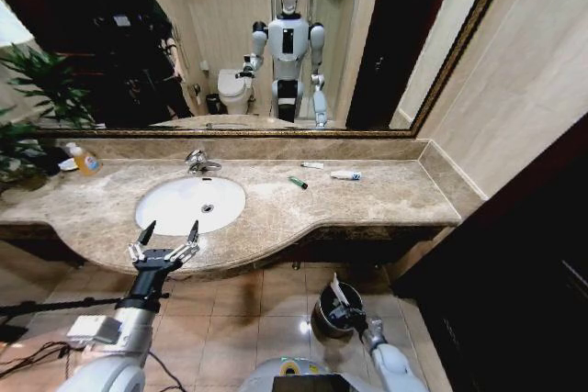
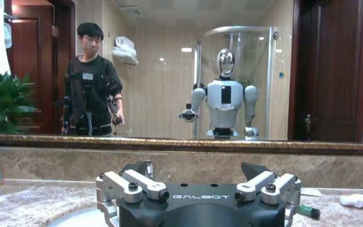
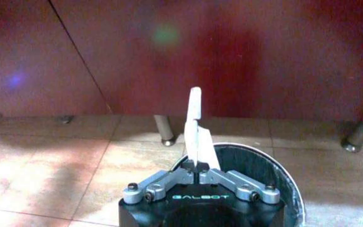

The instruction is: Pick up the trash from the sink and place it in the trash bin.

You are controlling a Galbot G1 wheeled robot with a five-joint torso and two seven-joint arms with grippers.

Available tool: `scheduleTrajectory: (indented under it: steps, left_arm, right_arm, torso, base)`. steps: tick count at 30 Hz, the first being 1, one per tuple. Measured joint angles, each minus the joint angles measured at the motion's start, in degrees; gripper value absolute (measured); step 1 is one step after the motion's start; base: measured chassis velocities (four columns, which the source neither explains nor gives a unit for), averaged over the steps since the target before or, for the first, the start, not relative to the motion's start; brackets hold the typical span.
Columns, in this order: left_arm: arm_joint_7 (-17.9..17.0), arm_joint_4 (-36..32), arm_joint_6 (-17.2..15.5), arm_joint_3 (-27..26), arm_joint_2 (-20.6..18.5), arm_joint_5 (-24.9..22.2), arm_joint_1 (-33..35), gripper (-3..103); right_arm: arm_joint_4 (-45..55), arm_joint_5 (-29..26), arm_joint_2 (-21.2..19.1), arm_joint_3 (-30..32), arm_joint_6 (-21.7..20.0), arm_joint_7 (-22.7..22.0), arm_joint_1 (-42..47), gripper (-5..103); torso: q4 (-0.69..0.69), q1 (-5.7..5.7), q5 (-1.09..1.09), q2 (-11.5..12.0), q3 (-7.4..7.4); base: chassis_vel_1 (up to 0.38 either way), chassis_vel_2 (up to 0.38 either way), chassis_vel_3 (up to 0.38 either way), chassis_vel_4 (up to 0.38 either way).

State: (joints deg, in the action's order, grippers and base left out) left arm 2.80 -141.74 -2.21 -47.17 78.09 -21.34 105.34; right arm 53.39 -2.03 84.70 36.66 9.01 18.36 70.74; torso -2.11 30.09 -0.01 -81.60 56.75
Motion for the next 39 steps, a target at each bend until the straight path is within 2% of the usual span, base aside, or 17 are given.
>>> scheduleTrajectory:
  steps: [1,2,3,6,8,9,13,14,16,18,20,21,24,26,27,32,39]
  left_arm:
    - [0.0,0.0,0.0,0.0,0.0,0.0,0.0,100]
    - [0.0,0.0,0.0,0.0,0.0,0.0,0.0,100]
    - [0.0,0.0,0.0,0.0,0.0,0.0,0.0,100]
    - [0.0,0.0,0.0,0.0,0.0,0.0,0.0,100]
    - [0.0,0.0,0.0,0.0,0.0,0.0,0.0,100]
    - [0.0,0.0,0.0,0.0,0.0,0.0,0.0,100]
    - [0.0,0.0,0.0,0.0,0.0,0.0,0.0,100]
    - [0.0,0.0,0.0,0.0,0.0,0.0,0.0,100]
    - [0.0,0.0,0.0,0.0,0.0,0.0,0.0,100]
    - [0.0,0.0,0.0,0.0,0.0,0.0,0.0,100]
    - [0.0,0.0,0.0,0.0,0.0,0.0,0.0,100]
    - [0.0,0.0,0.0,0.0,0.0,0.0,0.0,100]
    - [0.0,0.0,0.0,0.0,0.0,0.0,0.0,100]
    - [0.0,0.0,0.0,0.0,0.0,0.0,0.0,100]
    - [0.0,0.0,0.0,0.0,0.0,0.0,0.0,100]
    - [0.0,0.0,0.0,0.0,0.0,0.0,0.0,100]
    - [0.0,0.0,0.0,0.0,0.0,0.0,0.0,100]
  right_arm:
    - [-0.24,0.42,0.11,0.01,0.18,-0.46,-0.16,-2]
    - [-0.6,0.89,0.23,0.0,0.49,-0.92,-0.29,4]
    - [-0.6,0.89,0.23,0.0,0.49,-0.92,-0.29,4]
    - [-1.0,1.3,0.23,0.04,1.09,-1.17,-0.34,20]
    - [-1.01,1.38,0.17,0.05,1.22,-1.19,-0.31,20]
    - [-1.01,1.44,0.04,0.09,1.37,-1.22,-0.26,30]
    - [-0.98,1.46,-0.19,0.16,1.54,-1.43,-0.24,36]
    - [-0.88,1.46,-0.4,0.2,1.7,-1.61,-0.24,47]
    - [-0.44,1.35,-0.72,0.22,1.76,-1.69,-0.08,57]
    - [-0.39,1.32,-0.76,0.23,1.76,-1.7,-0.04,57]
    - [-0.1,1.15,-0.9,0.24,1.77,-1.77,0.18,68]
    - [-0.1,1.15,-0.9,0.24,1.77,-1.77,0.18,68]
    - [0.1,1.11,-1.14,0.27,1.85,-1.83,0.56,85]
    - [0.15,1.11,-1.22,0.28,1.86,-1.83,0.63,85]
    - [0.25,1.11,-1.37,0.32,1.89,-1.84,0.77,95]
    - [0.74,0.94,-1.43,0.35,1.9,-1.84,1.34,100]
    - [1.52,0.85,-1.62,0.32,1.89,-1.85,1.79,100]
  torso:
    - [0.0,0.0,0.0,0.0,0.0]
    - [0.0,0.0,0.01,0.0,0.0]
    - [0.0,0.0,0.01,0.0,0.0]
    - [0.0,0.0,0.01,0.0,0.0]
    - [0.0,0.0,0.01,0.0,0.0]
    - [0.0,0.0,0.0,0.0,0.0]
    - [0.0,0.0,0.01,0.0,0.0]
    - [0.0,0.0,0.01,0.0,0.0]
    - [0.0,0.0,0.0,0.0,0.0]
    - [0.0,0.0,0.0,0.0,0.0]
    - [0.0,0.0,0.01,0.0,0.0]
    - [0.0,0.0,0.01,0.0,0.0]
    - [0.0,0.0,0.01,0.0,0.0]
    - [0.0,0.0,0.01,0.0,0.0]
    - [0.0,0.0,0.01,0.0,0.0]
    - [0.0,0.0,0.01,0.0,0.0]
    - [0.0,0.0,0.01,0.0,0.0]
  base:
    - [0.0,0.0,0.0,0.0]
    - [0.0,0.0,0.0,0.0]
    - [0.0,0.0,0.0,0.0]
    - [0.0,0.0,0.0,0.0]
    - [0.0,0.0,0.0,0.0]
    - [0.0,0.0,0.0,0.0]
    - [0.0,0.0,0.0,0.0]
    - [0.0,0.0,0.0,0.0]
    - [0.0,0.0,0.0,0.0]
    - [0.0,0.0,0.0,0.0]
    - [0.0,0.0,0.0,0.0]
    - [0.0,0.0,0.0,0.0]
    - [0.0,0.0,0.0,0.0]
    - [0.0,0.0,0.0,0.0]
    - [0.0,0.0,0.0,0.0]
    - [0.0,0.0,0.0,0.0]
    - [0.0,0.0,0.0,0.0]
